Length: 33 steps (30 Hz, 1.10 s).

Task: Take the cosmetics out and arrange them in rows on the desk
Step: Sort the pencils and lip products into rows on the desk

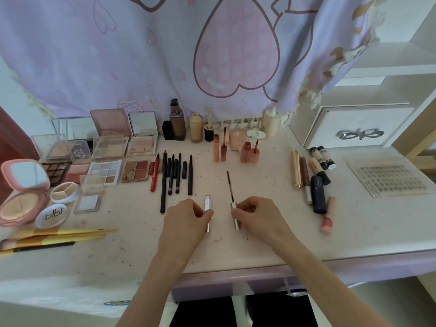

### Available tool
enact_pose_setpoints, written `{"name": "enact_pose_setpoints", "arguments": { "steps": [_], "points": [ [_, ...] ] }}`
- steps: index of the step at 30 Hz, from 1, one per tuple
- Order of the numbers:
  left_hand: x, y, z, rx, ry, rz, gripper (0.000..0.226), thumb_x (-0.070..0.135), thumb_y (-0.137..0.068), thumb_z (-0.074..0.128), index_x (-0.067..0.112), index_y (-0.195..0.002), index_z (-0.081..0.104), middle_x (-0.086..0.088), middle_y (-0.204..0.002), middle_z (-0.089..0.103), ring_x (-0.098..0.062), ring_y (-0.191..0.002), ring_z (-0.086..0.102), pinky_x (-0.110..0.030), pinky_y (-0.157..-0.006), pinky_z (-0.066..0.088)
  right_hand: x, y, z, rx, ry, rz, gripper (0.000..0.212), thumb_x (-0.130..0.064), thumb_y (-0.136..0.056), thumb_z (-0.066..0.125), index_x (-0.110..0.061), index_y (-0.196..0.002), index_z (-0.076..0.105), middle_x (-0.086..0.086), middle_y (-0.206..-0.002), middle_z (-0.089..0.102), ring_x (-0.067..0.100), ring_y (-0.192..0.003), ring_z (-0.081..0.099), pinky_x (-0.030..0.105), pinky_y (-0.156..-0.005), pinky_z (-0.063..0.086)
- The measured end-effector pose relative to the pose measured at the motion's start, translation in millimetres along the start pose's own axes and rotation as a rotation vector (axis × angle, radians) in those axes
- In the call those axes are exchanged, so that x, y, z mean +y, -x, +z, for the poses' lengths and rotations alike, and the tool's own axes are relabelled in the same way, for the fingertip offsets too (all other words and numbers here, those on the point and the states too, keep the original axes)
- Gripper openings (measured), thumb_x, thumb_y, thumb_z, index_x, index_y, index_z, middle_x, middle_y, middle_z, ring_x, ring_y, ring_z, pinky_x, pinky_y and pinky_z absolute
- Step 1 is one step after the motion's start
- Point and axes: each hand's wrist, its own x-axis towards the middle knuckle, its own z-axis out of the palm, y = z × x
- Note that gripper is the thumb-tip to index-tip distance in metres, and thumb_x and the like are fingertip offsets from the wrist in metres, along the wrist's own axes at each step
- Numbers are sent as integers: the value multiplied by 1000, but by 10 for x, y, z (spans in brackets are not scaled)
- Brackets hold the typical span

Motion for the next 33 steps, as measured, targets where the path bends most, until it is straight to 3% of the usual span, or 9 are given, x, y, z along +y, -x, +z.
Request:
{"name": "enact_pose_setpoints", "arguments": {
  "steps": [6, 9, 13, 15, 23, 27, 33],
  "points": [
    [-36, -14, -30, -18, 80, -34, 15, 26, -83, 66, 15, -74, 61, -2, -70, 67, -15, -68, 65, -32, -76, 54, -85, -35, 134, -55, 10, 1, 10, -18, -82, 63, -15, -73, 61, -2, -59, 60, 3, -40, 50, 13, -42, 39],
    [-67, -21, -34, -19, 89, -27, 12, 26, -82, 67, 15, -78, 64, 1, -69, 68, -11, -67, 64, -27, -70, 53, -86, -26, 177, -51, -1, -26, 10, -17, -82, 63, -15, -74, 59, -1, -60, 62, 2, -36, 53, 9, -38, 36],
    [-74, -34, -51, -51, 137, -34, 7, 23, -82, 66, 17, -79, 64, 4, -66, 68, 0, -56, 62, -9, -48, 41, -51, -2, 256, -18, 6, -63, 8, -20, -84, 64, -14, -80, 59, -1, -61, 63, 2, -37, 55, 11, -39, 38],
    [-82, -32, -53, -61, 163, -35, 6, 21, -82, 66, 18, -79, 63, 4, -66, 68, 1, -53, 62, -6, -44, 38, -33, 7, 288, -6, -12, -69, 11, -21, -84, 65, -12, -85, 60, 0, -63, 64, 4, -38, 56, 15, -41, 42],
    [-103, -36, -48, -66, 194, -23, 4, 19, -80, 68, 17, -82, 65, 3, -72, 69, -1, -60, 64, -6, -43, 39, -6, 20, 324, -14, -18, -96, 11, -20, -86, 64, -12, -84, 57, 3, -65, 63, 3, -36, 53, 20, -41, 44],
    [-104, -27, -36, -57, 205, -12, 4, 17, -80, 68, 17, -81, 64, 3, -72, 68, -1, -58, 63, -4, -47, 42, 12, 23, 338, 13, -17, -110, 11, -23, -85, 65, -15, -84, 57, 3, -71, 64, 2, -39, 55, 10, -42, 40],
    [-128, -33, -64, -49, 173, 4, 3, 16, -82, 67, 17, -81, 64, 5, -68, 66, 2, -50, 60, -3, -46, 41, 8, 18, 333, 11, 101, -184, 5, -24, -88, 60, -20, -87, 57, -8, -59, 58, 0, -50, 55, 4, -52, 39]
  ]
}}
